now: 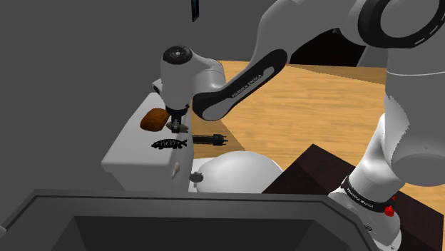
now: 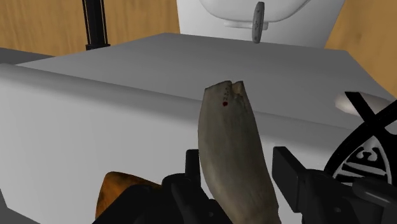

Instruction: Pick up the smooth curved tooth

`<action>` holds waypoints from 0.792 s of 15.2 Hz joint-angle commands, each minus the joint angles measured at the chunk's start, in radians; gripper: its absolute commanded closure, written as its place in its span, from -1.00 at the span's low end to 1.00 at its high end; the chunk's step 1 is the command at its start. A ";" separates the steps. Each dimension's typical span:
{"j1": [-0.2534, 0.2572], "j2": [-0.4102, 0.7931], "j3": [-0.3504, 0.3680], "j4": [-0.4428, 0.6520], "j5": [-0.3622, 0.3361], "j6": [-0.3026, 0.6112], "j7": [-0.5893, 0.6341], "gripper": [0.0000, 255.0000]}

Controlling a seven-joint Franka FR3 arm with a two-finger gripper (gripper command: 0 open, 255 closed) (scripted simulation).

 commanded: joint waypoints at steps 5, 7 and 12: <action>-0.012 -0.046 0.020 0.014 0.045 -0.051 -0.046 1.00; -0.015 -0.059 0.025 0.021 0.059 -0.069 -0.061 1.00; -0.021 -0.091 0.038 0.044 0.093 -0.116 -0.098 1.00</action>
